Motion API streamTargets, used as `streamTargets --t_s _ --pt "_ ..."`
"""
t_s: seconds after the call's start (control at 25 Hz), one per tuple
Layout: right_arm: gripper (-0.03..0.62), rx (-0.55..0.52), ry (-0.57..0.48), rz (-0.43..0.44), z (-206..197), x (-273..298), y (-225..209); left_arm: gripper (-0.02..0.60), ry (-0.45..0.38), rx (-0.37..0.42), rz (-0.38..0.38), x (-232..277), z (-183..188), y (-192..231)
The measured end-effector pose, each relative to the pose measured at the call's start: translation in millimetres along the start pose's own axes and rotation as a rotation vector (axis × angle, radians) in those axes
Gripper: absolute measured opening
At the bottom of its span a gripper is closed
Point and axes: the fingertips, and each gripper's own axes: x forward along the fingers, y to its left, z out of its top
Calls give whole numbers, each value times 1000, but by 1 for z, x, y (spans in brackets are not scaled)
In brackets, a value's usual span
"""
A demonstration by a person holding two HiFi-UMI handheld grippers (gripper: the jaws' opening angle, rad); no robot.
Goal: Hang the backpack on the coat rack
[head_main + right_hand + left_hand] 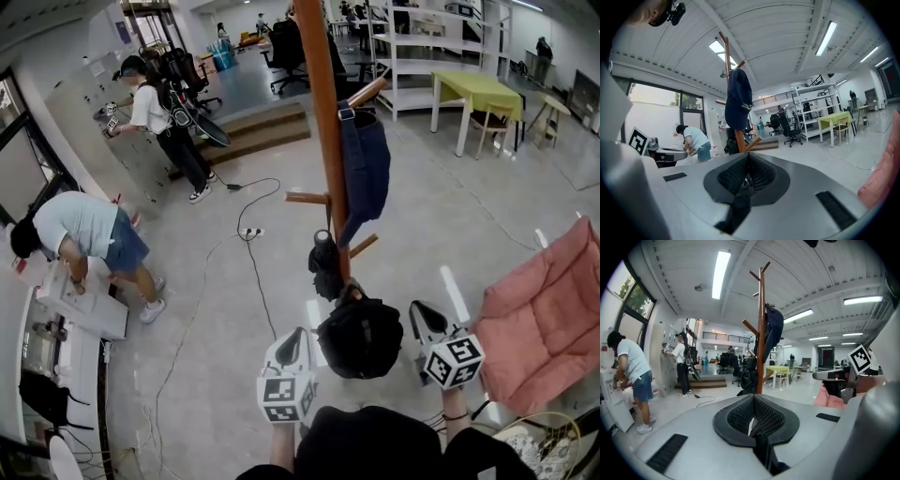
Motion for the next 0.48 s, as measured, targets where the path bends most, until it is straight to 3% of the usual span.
streamTargets --t_s 0.48 --pt "12 -35 -58 21 18 2 -2 15 -67 26 46 -5 19 14"
